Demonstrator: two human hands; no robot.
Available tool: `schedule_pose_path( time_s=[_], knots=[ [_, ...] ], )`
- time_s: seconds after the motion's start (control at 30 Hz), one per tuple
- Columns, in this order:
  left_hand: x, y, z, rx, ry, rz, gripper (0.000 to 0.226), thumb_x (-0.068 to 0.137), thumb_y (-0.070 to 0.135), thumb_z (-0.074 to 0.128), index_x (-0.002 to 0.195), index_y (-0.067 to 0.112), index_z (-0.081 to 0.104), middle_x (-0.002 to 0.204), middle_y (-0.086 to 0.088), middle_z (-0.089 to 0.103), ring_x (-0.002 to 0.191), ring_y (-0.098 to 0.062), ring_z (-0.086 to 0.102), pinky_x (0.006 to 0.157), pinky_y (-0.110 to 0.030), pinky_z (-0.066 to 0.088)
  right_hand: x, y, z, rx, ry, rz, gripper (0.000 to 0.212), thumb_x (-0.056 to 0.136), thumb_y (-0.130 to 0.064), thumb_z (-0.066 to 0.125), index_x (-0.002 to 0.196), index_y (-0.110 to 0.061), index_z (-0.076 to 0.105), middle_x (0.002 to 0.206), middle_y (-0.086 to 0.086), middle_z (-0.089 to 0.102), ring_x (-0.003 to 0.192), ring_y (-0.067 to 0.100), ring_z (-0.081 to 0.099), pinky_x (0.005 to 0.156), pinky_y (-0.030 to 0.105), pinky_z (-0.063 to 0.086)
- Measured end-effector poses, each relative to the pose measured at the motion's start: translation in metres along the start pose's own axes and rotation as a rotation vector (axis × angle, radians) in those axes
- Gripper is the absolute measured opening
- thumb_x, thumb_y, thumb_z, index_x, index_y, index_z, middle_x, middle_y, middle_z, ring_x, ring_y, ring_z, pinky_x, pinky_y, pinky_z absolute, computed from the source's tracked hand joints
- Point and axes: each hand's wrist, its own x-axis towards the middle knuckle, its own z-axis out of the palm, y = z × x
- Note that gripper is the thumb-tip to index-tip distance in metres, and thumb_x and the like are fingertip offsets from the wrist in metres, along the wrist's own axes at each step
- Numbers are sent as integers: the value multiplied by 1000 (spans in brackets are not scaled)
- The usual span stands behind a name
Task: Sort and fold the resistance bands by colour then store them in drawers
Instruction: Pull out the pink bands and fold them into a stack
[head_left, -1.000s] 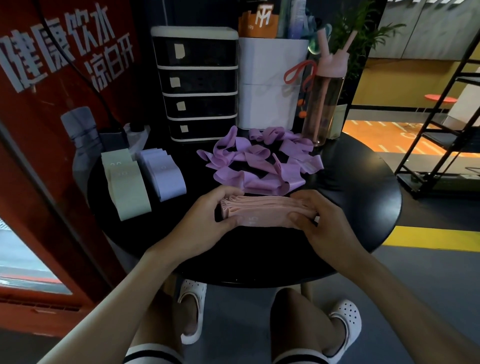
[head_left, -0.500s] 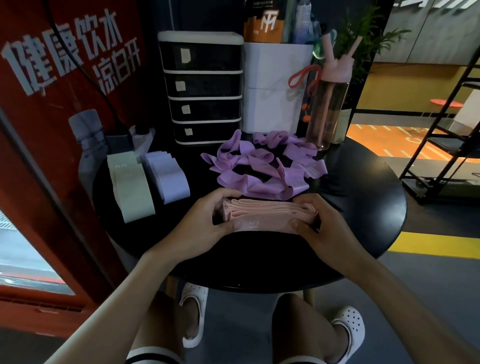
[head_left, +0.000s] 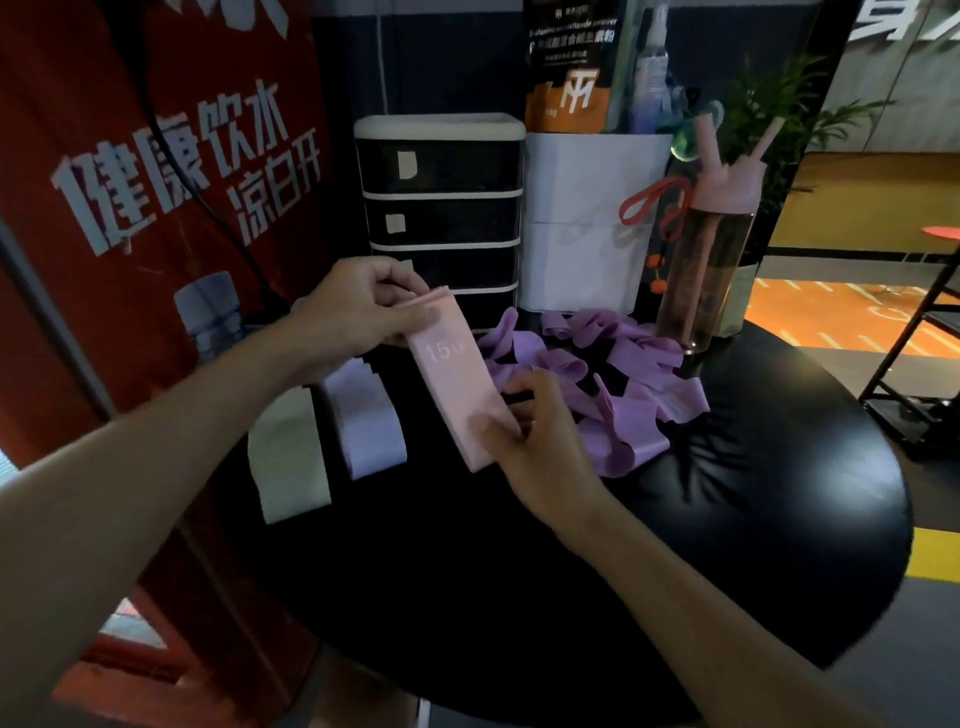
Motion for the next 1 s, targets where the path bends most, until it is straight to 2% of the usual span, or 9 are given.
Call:
schedule_pose_path(
  time_s=[0.1,0.2,0.33,0.43,0.53,0.6,0.67,0.8,1.0],
  knots=[
    [29,-15,-16,112,-86,-66,24,86,1,72,108,1,61,97,-17,69,90,-26,72,71,-28,61,29,12,27,-78,54,3,26,88,-13,69,94,-18,44,89,-3,58,74,11,56,57,10,42],
    [50,-33,-23,164,-129,-120,23,88,1,70,108,0,60,100,-21,69,90,-27,73,71,-29,62,51,26,44,-140,72,35,27,86,-14,69,83,-20,43,86,1,61,76,17,57,57,17,40],
    [70,-51,-30,219,-163,-173,22,88,2,71,108,3,61,108,-22,69,93,-26,73,77,-32,62,65,32,59,-178,102,8,25,84,-15,72,89,-13,48,100,6,54,75,8,49,61,9,36],
    [82,-61,-34,231,-192,-186,23,88,3,71,108,1,61,109,-23,68,91,-23,72,70,-25,60,71,34,65,-176,83,-12,27,85,-17,72,91,-15,46,103,6,49,73,3,42,61,15,34],
    [91,-70,-36,260,-229,-204,23,88,5,72,108,2,62,109,-24,68,90,-23,71,70,-24,59,74,35,68,-188,56,-48,22,87,-19,70,92,-15,49,105,6,51,77,9,47,64,20,40],
    [94,-76,-37,289,-258,-216,22,88,7,72,108,3,62,108,-25,69,86,-19,69,69,-22,58,74,34,68,-282,17,-81,16,89,-20,65,100,-13,56,111,7,55,85,17,55,75,32,49],
    [97,-82,-38,309,-279,-229,23,89,6,72,109,2,61,108,-24,69,84,-16,68,69,-21,58,70,36,67,-422,-19,-134,22,91,-22,61,110,-11,60,114,9,59,93,25,59,81,40,50],
    [104,-90,-35,351,-324,-237,20,89,3,71,106,5,61,104,-21,69,85,-18,70,68,-22,58,63,43,63,-505,-25,-187,25,93,-25,60,116,-15,62,121,8,53,96,26,60,87,41,49],
    [110,-95,-33,557,-380,-234,23,89,12,73,109,11,62,106,-14,69,89,-20,69,74,-26,58,61,45,60,-446,-25,-224,22,88,-13,64,110,-13,65,113,4,50,92,25,60,86,41,50]
  ],
)
